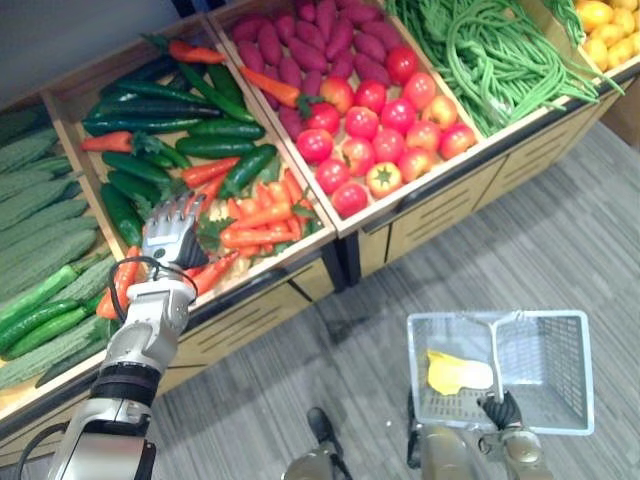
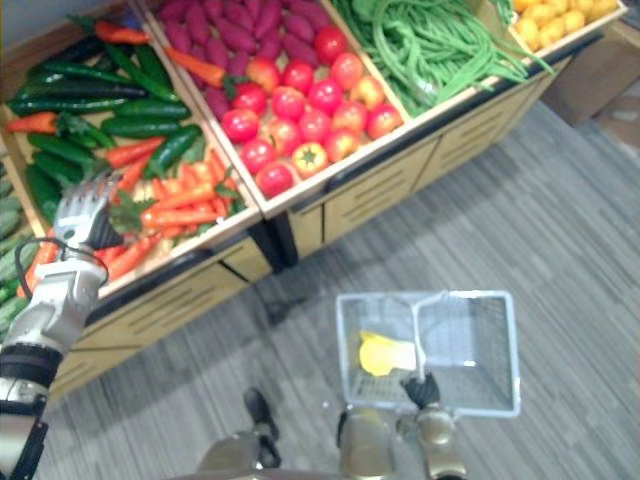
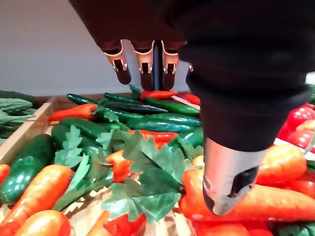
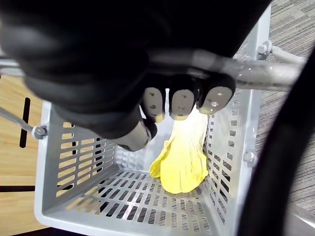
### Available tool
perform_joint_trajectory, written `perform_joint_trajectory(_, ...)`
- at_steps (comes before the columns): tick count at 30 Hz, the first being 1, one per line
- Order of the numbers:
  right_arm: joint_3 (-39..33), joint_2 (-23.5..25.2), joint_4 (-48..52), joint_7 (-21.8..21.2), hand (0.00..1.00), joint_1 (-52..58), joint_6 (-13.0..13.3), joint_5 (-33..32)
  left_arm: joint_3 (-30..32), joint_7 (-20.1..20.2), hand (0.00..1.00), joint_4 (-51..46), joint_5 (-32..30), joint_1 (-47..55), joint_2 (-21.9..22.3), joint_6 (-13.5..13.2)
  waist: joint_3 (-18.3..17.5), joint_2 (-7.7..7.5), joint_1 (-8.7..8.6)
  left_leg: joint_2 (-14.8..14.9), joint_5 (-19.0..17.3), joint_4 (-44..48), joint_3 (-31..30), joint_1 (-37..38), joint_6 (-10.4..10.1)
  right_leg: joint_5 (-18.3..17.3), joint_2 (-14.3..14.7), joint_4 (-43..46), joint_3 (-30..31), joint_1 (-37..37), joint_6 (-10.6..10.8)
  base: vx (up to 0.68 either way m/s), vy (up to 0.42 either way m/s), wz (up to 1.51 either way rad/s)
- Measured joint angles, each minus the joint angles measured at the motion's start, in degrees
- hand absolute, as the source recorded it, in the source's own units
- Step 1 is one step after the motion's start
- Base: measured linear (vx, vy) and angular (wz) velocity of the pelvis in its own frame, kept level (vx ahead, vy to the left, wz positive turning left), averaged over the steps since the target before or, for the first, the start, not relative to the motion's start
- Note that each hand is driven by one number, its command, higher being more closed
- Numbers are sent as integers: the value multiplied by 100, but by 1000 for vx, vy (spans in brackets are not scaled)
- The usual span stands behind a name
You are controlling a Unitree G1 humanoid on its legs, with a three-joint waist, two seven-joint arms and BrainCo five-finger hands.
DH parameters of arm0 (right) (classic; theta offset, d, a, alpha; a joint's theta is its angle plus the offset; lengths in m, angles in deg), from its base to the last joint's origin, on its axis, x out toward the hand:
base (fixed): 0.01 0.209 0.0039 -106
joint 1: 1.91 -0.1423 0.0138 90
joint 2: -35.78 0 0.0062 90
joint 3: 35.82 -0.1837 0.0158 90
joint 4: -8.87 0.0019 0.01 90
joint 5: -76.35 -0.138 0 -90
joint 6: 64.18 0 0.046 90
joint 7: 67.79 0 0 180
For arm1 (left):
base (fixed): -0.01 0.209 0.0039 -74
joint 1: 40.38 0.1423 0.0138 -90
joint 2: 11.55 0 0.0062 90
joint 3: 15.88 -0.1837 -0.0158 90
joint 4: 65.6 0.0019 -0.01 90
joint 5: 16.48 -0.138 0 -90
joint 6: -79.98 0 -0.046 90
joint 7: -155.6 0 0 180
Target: Pick vegetable in the basket
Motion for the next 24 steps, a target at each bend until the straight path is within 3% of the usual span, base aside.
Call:
perform_joint_trajectory(11,159,-104,227,2,100,-2,16,-10,-340,155,0,87,-120,-60,-21,-104,150,36,4,16,-1,0,111,-46,-1,17,37,77,222,-153,3,9,-10,-6)
perform_joint_trajectory(24,188,-137,495,5,100,-25,35,-13,-305,217,0,553,-103,-479,-20,42,382,10,11,84,0,0,237,-250,-3,34,113,137,486,-452,-23,29,-14,-5)
